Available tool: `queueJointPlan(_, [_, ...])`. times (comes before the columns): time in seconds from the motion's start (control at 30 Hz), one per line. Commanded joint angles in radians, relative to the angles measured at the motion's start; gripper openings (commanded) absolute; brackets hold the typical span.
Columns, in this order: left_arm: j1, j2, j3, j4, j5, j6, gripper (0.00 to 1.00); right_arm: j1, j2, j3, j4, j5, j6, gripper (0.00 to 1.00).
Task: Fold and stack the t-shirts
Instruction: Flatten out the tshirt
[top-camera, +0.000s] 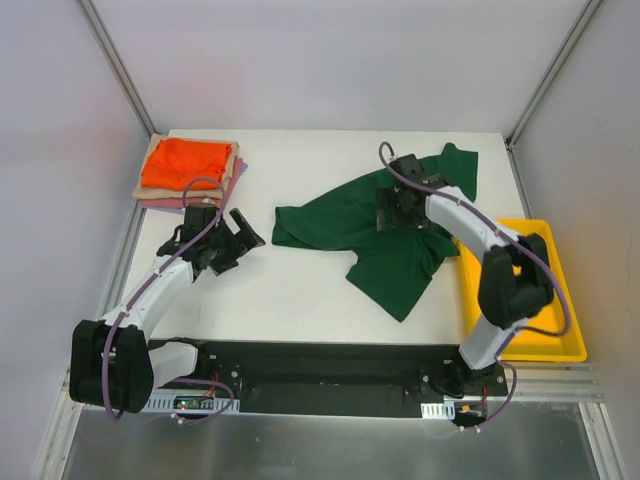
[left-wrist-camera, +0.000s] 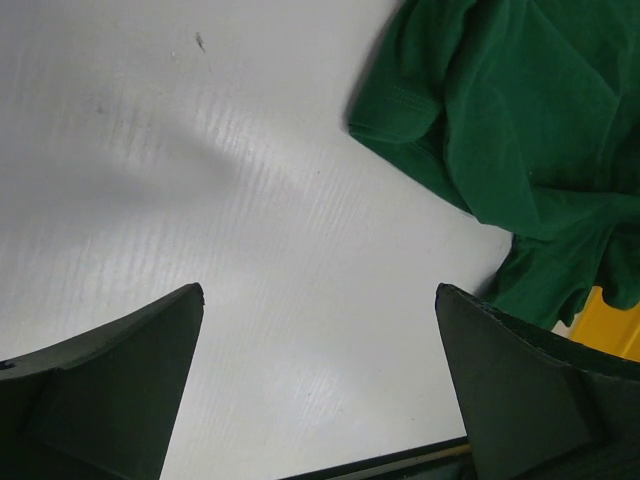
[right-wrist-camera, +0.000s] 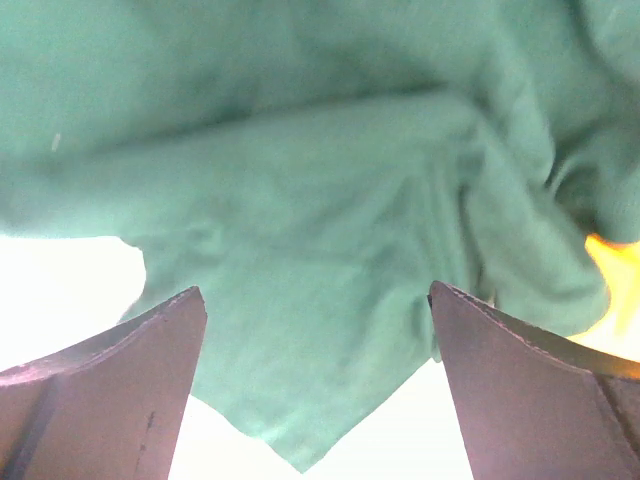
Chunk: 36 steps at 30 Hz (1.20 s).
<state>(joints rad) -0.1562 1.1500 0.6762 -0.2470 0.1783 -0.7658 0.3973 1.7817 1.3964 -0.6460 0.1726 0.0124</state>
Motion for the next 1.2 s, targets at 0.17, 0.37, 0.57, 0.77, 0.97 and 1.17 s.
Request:
queueJointPlan(0.17, [-0.003,0.109,0.115,0.097,0.052,0.075,0.99,0.320,-0.367,-0.433,-0.008,-0.007,0.234,0.96])
queueJointPlan(0.37, [-0.011,0.299,0.265,0.123,0.125,0.114,0.99,0.357,-0.266,-0.508,0.063,-0.053,0.302,0.92])
queueJointPlan(0.57, [-0.049,0.431,0.344,0.123,0.165,0.143,0.99,0.357,-0.217,-0.577,0.094,-0.041,0.330,0.89])
queueJointPlan(0.77, [-0.066,0.513,0.385,0.121,0.194,0.163,0.99,0.347,-0.157,-0.599,0.135,0.011,0.334,0.70])
queueJointPlan(0.97, [-0.075,0.510,0.372,0.110,0.196,0.194,0.99,0.322,-0.201,-0.593,0.152,0.037,0.331,0.17])
queueJointPlan(1.17, [-0.088,0.522,0.401,0.091,0.169,0.163,0.96,0.318,-0.393,-0.565,0.109,0.106,0.258,0.01])
